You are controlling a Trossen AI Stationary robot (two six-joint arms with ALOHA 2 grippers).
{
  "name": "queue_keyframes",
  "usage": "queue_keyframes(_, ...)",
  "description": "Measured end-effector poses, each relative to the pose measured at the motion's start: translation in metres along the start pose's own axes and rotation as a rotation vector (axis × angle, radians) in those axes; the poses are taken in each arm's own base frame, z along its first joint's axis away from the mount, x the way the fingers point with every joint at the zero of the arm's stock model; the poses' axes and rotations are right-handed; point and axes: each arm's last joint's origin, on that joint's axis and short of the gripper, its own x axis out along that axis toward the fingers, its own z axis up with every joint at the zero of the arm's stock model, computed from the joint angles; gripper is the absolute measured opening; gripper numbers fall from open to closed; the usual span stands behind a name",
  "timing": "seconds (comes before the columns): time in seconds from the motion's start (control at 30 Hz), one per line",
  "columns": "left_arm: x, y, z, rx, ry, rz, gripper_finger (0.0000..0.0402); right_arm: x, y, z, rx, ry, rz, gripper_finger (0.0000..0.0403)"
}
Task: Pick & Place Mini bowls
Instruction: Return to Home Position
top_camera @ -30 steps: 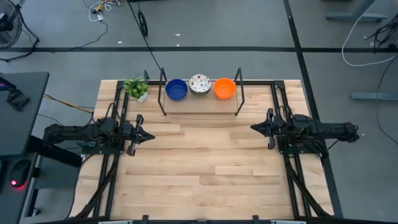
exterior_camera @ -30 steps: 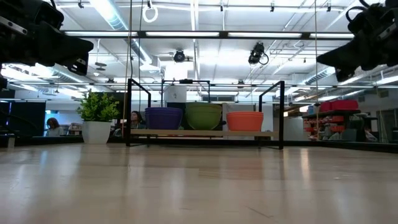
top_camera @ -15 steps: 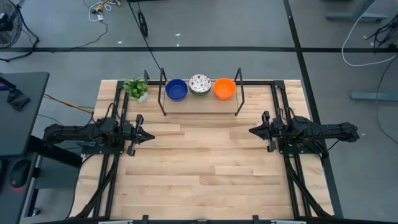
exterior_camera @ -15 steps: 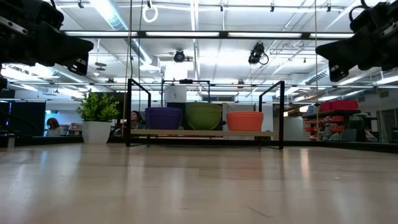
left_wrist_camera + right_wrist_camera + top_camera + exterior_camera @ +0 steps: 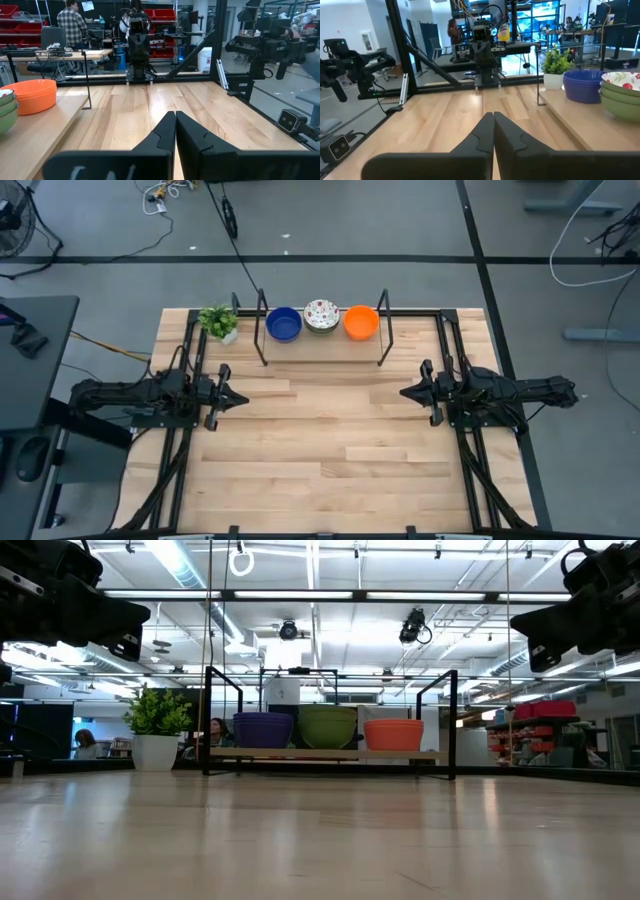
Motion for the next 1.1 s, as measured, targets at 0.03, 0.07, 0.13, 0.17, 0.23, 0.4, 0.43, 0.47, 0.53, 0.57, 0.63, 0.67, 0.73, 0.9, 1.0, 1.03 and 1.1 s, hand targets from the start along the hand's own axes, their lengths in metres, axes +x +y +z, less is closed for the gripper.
queue_keyframes(0.03, 0.0, 0.0, 0.0, 0.0, 0.0, 0.0, 0.0018, 0.0, 0.0, 0.0, 0.0, 0.0, 0.0, 0.0013)
queue_keyframes(0.07, 0.0, 0.0, 0.0, 0.0, 0.0, 0.0, 0.0018, 0.0, 0.0, 0.0, 0.0, 0.0, 0.0, 0.0013)
queue_keyframes(0.13, 0.0, 0.0, 0.0, 0.0, 0.0, 0.0, 0.0018, 0.0, 0.0, 0.0, 0.0, 0.0, 0.0, 0.0013)
queue_keyframes(0.17, 0.0, 0.0, 0.0, 0.0, 0.0, 0.0, 0.0018, 0.0, 0.0, 0.0, 0.0, 0.0, 0.0, 0.0013)
queue_keyframes(0.23, 0.0, 0.0, 0.0, 0.0, 0.0, 0.0, 0.0018, 0.0, 0.0, 0.0, 0.0, 0.0, 0.002, 0.0013)
queue_keyframes(0.4, 0.0, 0.0, 0.0, 0.0, 0.0, 0.0, 0.0018, -0.001, 0.004, 0.001, 0.036, -0.014, 0.049, 0.0013)
queue_keyframes(0.43, 0.0, 0.0, 0.0, 0.0, 0.0, 0.0, 0.0018, -0.001, 0.005, 0.0, 0.042, -0.004, 0.056, 0.0013)
queue_keyframes(0.47, 0.0, 0.0, 0.0, 0.0, 0.0, 0.0, 0.0018, -0.001, 0.006, 0.0, 0.037, 0.001, 0.065, 0.0013)
queue_keyframes(0.53, 0.0, 0.0, 0.0, 0.0, 0.0, 0.0, 0.0018, -0.001, 0.008, 0.0, -0.008, 0.001, 0.09, 0.0013)
queue_keyframes(0.57, 0.0, 0.0, 0.0, 0.0, -0.001, 0.0, 0.0018, -0.001, 0.009, 0.0, -0.028, 0.0, 0.1, 0.0013)
queue_keyframes(0.63, 0.0, 0.0, 0.0, 0.0, 0.0, 0.0, 0.0018, -0.001, 0.01, 0.0, -0.051, 0.001, 0.111, 0.0013)
queue_keyframes(0.67, 0.0, 0.0, 0.0, 0.0, 0.0, 0.0, 0.0018, -0.001, 0.01, -0.001, -0.053, 0.001, 0.114, 0.0013)
queue_keyframes(0.73, 0.0, 0.0, 0.0, 0.0, 0.0, 0.0, 0.0018, -0.001, 0.01, 0.0, -0.056, 0.001, 0.116, 0.0013)
queue_keyframes(0.9, 0.0, 0.0, 0.0, 0.0, -0.001, 0.0, 0.0018, -0.001, 0.009, 0.0, -0.047, -0.001, 0.106, 0.0013)
queue_keyframes(1.0, 0.0, 0.0, 0.0, 0.0, -0.001, 0.0, 0.0018, -0.001, 0.008, 0.0, -0.048, -0.003, 0.098, 0.0013)
queue_keyframes(1.03, 0.0, 0.0, 0.0, 0.0, 0.0, 0.0, 0.0018, -0.001, 0.008, 0.0, -0.048, -0.003, 0.097, 0.0013)
queue_keyframes(1.1, 0.0, 0.0, 0.0, 0.0, 0.0, 0.0, 0.0018, -0.001, 0.008, 0.0, -0.048, -0.003, 0.097, 0.0013)
